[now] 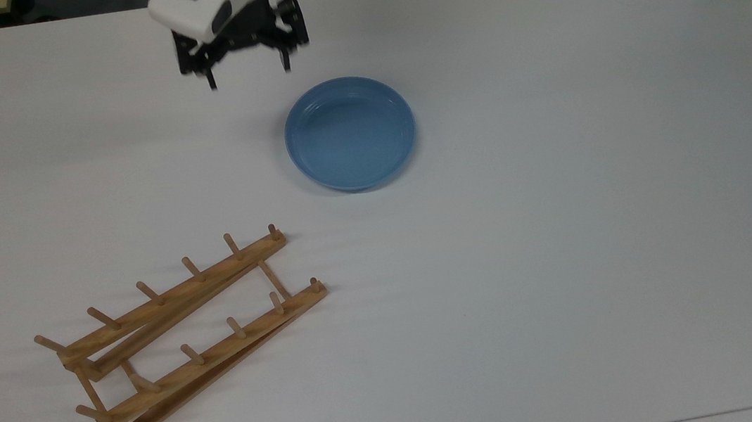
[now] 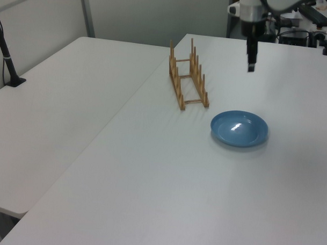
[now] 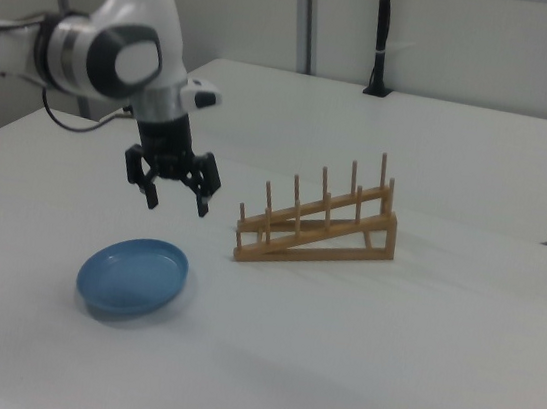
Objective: Place plate in plate rack
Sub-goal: 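Move the gripper down toward the rim of the blue plate, then close the gripper on the plate rim and tilt the plate up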
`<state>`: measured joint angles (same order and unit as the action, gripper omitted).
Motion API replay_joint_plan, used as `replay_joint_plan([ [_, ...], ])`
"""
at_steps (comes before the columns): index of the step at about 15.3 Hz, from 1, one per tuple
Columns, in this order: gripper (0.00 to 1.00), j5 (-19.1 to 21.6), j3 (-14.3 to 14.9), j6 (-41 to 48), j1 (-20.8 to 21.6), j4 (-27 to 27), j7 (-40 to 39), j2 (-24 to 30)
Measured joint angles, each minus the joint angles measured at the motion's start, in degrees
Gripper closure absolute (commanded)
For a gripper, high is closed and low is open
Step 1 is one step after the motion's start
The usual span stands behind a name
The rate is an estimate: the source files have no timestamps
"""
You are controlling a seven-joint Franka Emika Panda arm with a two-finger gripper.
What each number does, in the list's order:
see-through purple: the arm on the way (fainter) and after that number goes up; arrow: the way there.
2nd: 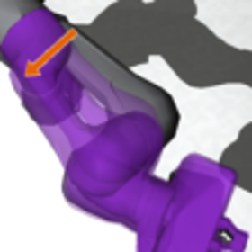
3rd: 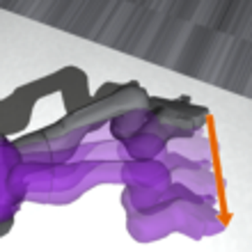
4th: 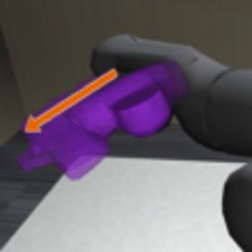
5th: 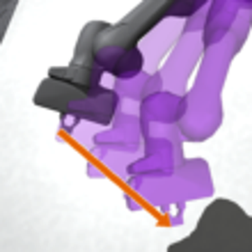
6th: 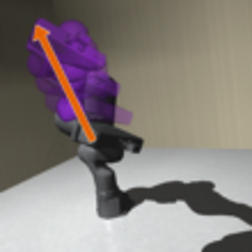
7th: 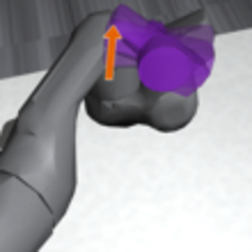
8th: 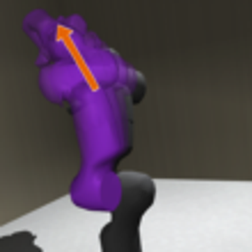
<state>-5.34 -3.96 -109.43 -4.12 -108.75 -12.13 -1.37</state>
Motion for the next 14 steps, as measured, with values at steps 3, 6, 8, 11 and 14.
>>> replay_joint_plan([
  [3, 0.00, 0.2, 0.0, -8.6, 0.0, -5.9, 3.7, -0.3],
  [6, 0.04, 0.3, -0.2, -13.5, 0.2, -8.8, 6.6, -1.7],
  [8, 0.04, 0.3, -0.4, -15.5, 0.8, -9.2, 9.8, -3.6],
  [11, 0.04, 0.3, -0.5, -18.7, 1.7, -9.3, 14.0, -6.7],
  [14, 0.05, 0.3, -0.5, -21.1, 2.2, -9.3, 16.3, -9.5],
])
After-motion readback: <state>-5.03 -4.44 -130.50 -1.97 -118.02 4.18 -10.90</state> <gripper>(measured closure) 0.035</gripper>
